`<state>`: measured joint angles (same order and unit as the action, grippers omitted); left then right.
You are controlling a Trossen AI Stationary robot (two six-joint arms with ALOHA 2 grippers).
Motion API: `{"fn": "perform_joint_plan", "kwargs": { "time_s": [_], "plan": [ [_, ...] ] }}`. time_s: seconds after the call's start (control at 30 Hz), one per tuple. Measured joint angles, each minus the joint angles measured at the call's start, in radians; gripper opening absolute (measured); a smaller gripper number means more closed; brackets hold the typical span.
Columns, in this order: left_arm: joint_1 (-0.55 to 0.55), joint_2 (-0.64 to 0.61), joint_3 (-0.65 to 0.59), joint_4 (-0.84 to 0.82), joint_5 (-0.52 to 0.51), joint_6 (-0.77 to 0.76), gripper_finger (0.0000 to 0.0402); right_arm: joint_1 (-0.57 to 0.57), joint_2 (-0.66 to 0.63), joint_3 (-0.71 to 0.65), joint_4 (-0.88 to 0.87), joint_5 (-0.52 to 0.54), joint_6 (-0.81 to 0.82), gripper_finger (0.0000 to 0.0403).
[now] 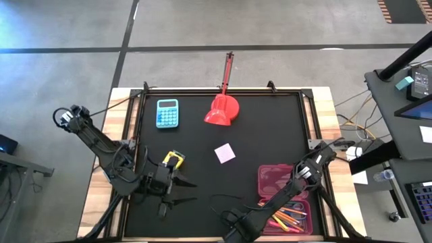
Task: Pack school essentials
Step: Put the green eraser into the pink supply box
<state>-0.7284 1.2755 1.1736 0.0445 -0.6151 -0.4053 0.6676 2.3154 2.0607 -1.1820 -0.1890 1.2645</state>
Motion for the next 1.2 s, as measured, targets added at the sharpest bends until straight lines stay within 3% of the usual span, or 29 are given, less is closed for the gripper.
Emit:
{"fn": "perform_joint_plan", "kwargs": {
  "time_s": [0.8,1.2],
  "plan": [
    [0.000,0.000,-0.001,0.000,0.000,0.001,0.0155,0.001,0.000,-0.015,0.048,-0.021,-0.160,0.0176],
    [0.000,0.000,-0.002,0.000,0.001,-0.001,0.0155,-0.022,-0.010,0.072,0.003,-0.020,0.014,0.0203]
  ]
}}
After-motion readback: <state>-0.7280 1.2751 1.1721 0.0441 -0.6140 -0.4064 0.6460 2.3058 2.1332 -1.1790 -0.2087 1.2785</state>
